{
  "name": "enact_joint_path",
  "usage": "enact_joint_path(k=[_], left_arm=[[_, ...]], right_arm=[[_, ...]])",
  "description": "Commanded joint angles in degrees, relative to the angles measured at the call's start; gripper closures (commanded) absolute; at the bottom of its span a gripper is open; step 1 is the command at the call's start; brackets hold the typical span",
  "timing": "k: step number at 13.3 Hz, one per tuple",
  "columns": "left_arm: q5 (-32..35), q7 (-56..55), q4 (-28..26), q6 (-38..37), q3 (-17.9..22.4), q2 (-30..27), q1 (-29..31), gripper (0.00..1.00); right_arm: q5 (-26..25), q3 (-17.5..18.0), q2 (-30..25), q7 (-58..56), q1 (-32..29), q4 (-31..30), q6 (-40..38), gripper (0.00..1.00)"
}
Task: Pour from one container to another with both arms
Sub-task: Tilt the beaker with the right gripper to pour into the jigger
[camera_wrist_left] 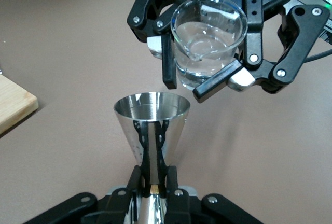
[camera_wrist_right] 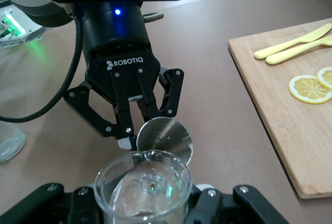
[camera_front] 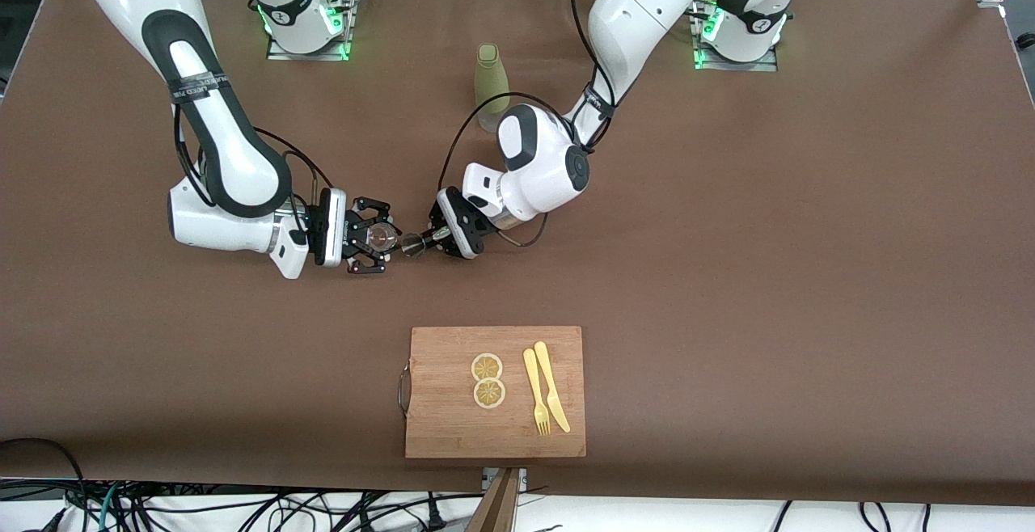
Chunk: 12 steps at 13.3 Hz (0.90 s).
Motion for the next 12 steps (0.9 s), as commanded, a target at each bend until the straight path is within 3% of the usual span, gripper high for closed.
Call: enact_joint_path(k=[1, 7, 12], left_arm=[[4.3, -1.0, 2.1, 0.8, -0.2, 1.1, 0.2, 1.00], [4.6, -0.9, 1.7, 2.1, -0.2, 1.1, 0.2, 1.00], [4.6, -0.9, 1.4, 2.5, -0.2, 1.0, 0.3, 1.00]], right_arm=[[-4.3, 0.9, -0.9, 4.8, -0.1, 0.9, 0.4, 0.73], [-5.8, 1.7, -0.7, 6.5, 0.0, 1.2, 1.8, 0.73], [-12.5, 2.9, -0.8, 12.9, 0.1, 2.5, 1.9, 0.73]])
